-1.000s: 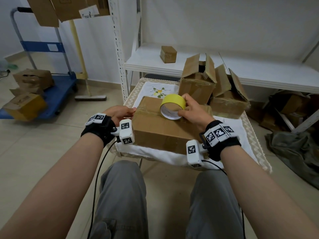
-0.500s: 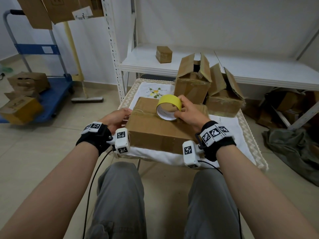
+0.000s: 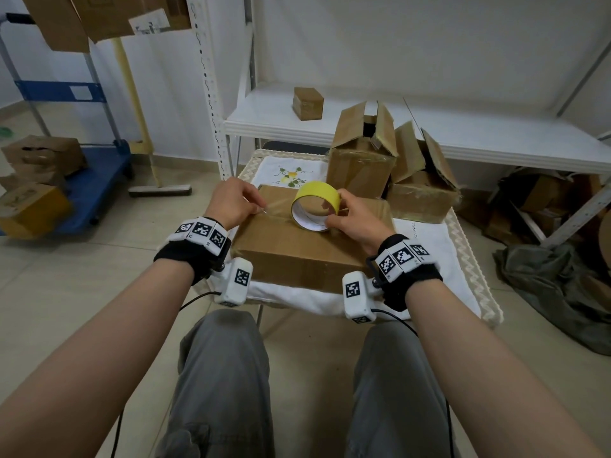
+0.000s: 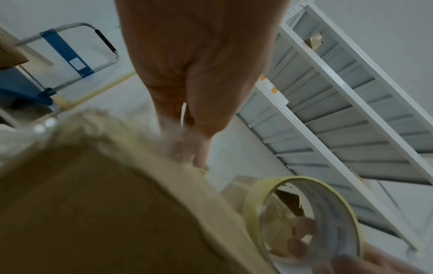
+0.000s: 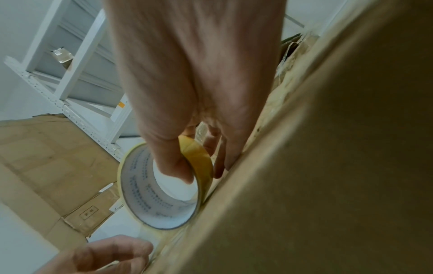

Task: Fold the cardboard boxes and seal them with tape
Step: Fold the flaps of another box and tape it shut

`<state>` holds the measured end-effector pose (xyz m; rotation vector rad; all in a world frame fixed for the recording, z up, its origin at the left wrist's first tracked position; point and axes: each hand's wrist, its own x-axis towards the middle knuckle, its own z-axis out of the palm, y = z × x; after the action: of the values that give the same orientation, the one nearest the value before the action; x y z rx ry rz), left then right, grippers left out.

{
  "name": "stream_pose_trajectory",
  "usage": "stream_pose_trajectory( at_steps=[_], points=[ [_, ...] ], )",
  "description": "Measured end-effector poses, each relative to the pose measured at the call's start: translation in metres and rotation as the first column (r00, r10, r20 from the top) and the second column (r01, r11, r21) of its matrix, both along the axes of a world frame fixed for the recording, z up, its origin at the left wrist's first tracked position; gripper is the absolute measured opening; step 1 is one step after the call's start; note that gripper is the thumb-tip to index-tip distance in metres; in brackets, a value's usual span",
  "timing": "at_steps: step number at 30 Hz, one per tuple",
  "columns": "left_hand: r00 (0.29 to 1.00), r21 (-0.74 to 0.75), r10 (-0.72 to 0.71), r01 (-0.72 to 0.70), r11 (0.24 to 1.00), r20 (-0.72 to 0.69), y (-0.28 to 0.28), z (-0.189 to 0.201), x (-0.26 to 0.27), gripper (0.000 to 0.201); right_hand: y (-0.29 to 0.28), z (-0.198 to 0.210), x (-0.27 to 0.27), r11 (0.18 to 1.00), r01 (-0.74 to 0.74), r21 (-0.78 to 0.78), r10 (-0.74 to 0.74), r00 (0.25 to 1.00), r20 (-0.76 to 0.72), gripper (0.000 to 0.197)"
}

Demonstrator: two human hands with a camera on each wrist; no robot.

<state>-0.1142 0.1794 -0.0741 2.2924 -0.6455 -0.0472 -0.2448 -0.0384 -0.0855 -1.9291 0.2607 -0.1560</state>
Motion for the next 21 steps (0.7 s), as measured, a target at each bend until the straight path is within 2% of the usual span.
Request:
stream_pose_trajectory(
  at_steps=[5,10,15,21],
  points=[
    [0.998,0.082,-0.047,0.043,0.996,0.048,0.0002,0.0025,-0.0013,0.017,0.0023,-0.0057,-0.0042,1.0,0.021,0.006,-0.021,1.0,0.005,0.03],
    [0.988,0.158,-0.137,0.123,0.98,0.075,-0.0004,0.0067,-0.0006,0.016,0.0054,-0.0059,-0.0038,1.0,-0.008,-0.012,0.008,1.0,0.003,0.041],
    [0.984,0.177,-0.164,0.15,0.973,0.069,-0.0042,0.0071,0.0021,0.016,0.0046,-0.006,-0.0043,1.0,0.01,0.011,-0.01,1.0,0.003,0.038],
    [0.983,0.153,-0.176,0.166,0.974,0.053,-0.009,0.0043,0.0019,0.015,0.0011,-0.0086,-0.0042,0.998,0.024,0.052,-0.027,0.998,0.065,0.043]
  ],
)
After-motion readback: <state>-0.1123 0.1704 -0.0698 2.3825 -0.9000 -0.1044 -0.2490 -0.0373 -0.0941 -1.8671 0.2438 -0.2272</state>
